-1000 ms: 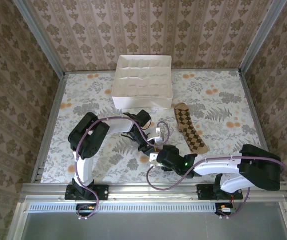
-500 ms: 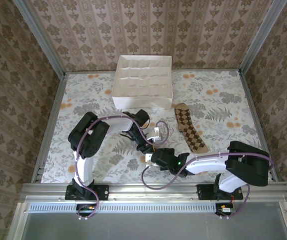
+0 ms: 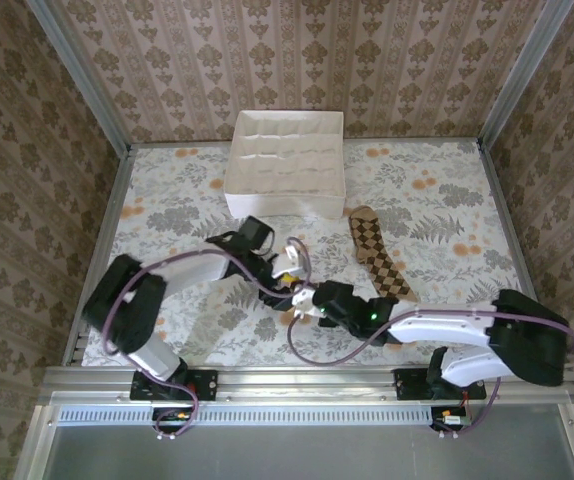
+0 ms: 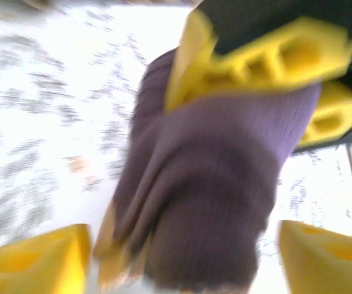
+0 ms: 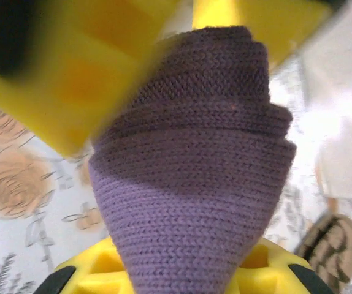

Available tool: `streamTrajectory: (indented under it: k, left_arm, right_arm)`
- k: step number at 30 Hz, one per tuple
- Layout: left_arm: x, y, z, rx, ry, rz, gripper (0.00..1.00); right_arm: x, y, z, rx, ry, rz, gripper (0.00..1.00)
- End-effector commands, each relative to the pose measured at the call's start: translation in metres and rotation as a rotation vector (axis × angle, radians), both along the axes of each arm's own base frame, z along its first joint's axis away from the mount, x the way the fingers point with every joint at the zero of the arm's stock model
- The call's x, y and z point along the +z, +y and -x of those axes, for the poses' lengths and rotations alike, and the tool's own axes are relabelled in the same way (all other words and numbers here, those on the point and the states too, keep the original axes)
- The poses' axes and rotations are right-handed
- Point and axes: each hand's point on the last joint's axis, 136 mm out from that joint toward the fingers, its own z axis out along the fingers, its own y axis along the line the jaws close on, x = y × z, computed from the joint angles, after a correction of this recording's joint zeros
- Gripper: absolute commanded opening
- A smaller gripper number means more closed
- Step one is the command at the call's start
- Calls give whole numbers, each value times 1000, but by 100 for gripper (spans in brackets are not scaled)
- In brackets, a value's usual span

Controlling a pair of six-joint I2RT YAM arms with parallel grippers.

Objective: Roll the socks

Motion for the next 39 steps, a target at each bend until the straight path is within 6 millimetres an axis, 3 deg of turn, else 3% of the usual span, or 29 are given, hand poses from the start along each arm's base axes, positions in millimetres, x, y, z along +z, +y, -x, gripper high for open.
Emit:
streamTrajectory:
  k: [1,4,8,13,16,21,29,37,39]
  left_arm:
    - [45,10,-44,177,-203,129,100]
    - [82,27,-57,259,-341,232,100]
    - [113,49,-68,411,-448,329,100]
    - [136,45,-31,257,-414,450,100]
    - [150,36,-13,153,-365,519,100]
    - [166,21,2,49,-341,582,100]
    - [169,3,9,-32,-293,566,99]
    - [165,-2,12,-88,-218,540,79]
    - [165,-3,13,-97,-204,533,79]
  right_arm:
    - [28,-1,-6,-31,26,-129,0]
    - [52,-4,-13,-43,68,-253,0]
    - [91,-1,-18,-10,125,-409,0]
    - [129,13,-10,131,258,-545,0]
    - [142,22,-1,212,319,-583,0]
    - [149,31,4,271,366,-606,0]
    - [149,36,7,300,396,-605,0]
    - [154,37,8,325,420,-635,0]
    - [153,37,7,327,427,-639,0]
